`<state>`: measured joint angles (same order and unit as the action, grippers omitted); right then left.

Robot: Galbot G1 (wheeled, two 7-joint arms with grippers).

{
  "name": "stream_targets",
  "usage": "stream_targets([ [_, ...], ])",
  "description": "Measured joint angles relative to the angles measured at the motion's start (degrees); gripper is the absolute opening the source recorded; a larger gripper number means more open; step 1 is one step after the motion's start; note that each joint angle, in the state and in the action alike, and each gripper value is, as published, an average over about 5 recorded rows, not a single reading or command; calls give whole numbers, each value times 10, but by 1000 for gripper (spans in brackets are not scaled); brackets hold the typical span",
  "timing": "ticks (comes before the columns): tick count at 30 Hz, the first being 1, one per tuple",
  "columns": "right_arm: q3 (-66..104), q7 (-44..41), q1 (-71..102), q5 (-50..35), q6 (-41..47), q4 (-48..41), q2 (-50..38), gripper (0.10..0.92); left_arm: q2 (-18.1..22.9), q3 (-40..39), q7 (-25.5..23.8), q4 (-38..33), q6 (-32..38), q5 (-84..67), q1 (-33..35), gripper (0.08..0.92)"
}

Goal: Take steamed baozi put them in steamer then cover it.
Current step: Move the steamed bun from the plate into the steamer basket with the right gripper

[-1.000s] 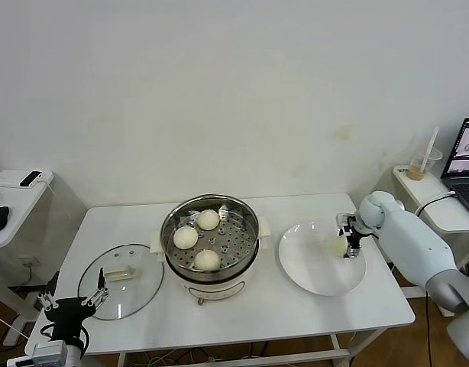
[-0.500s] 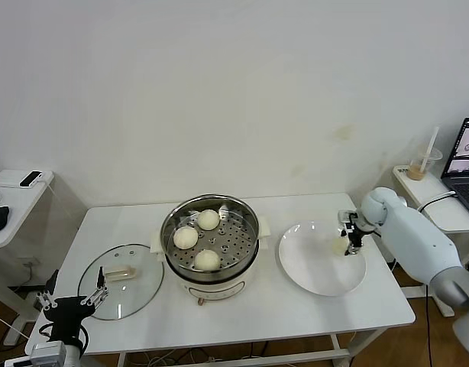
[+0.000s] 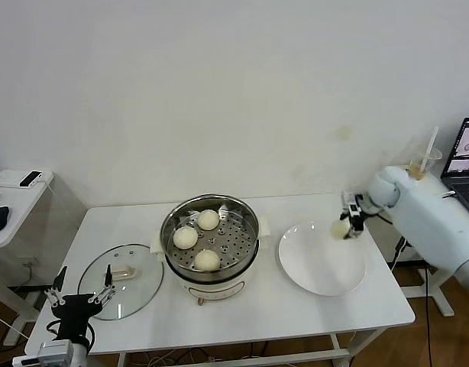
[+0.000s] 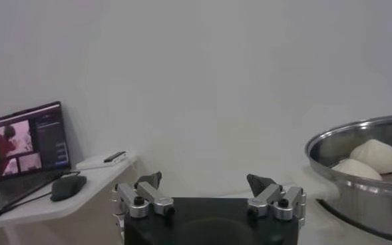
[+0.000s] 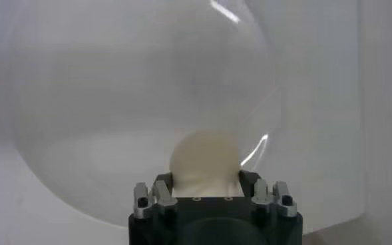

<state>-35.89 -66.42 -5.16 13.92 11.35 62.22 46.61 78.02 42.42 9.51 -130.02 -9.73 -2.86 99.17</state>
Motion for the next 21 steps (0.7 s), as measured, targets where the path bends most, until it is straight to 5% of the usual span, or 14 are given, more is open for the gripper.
stream_targets([
  [21, -226, 72, -242, -271, 123, 141, 99, 645, 1, -12, -3, -2, -9, 8, -9, 823],
])
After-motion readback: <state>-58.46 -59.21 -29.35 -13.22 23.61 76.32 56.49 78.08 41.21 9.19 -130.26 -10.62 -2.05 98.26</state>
